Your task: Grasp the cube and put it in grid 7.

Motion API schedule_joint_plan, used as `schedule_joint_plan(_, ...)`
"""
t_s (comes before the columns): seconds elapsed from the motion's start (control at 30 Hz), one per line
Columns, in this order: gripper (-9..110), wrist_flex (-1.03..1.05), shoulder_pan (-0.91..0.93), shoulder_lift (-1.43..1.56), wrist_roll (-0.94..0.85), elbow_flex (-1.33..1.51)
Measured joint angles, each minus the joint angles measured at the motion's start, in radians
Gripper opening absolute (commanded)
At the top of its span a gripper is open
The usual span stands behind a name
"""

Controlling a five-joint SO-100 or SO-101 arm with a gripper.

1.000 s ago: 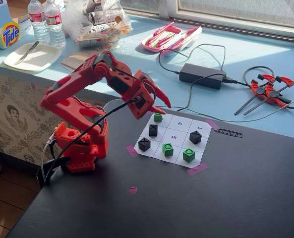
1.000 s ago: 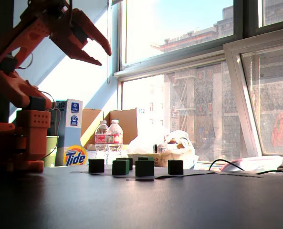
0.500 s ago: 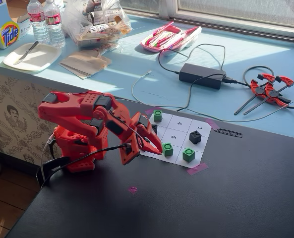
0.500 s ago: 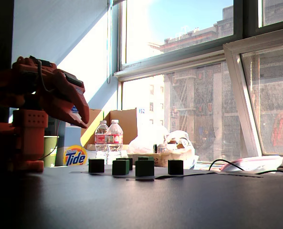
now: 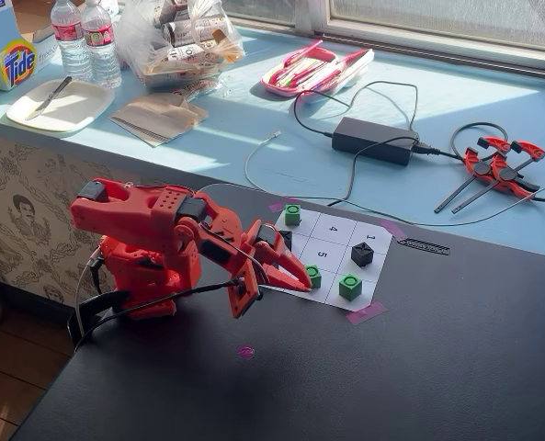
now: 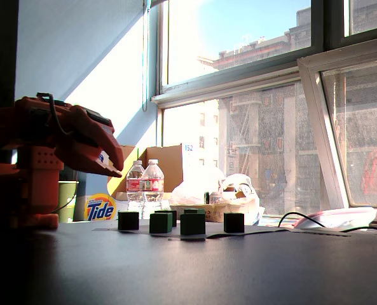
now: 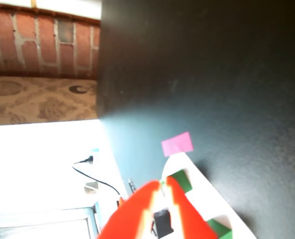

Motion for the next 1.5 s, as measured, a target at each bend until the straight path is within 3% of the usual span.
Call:
schedule_joint_plan(0.73,0,0.377,0.014,0.098,0.012,0.000)
schedule_joint_plan(1.5,0,0.396,0.026,0.098,0.028,0.000)
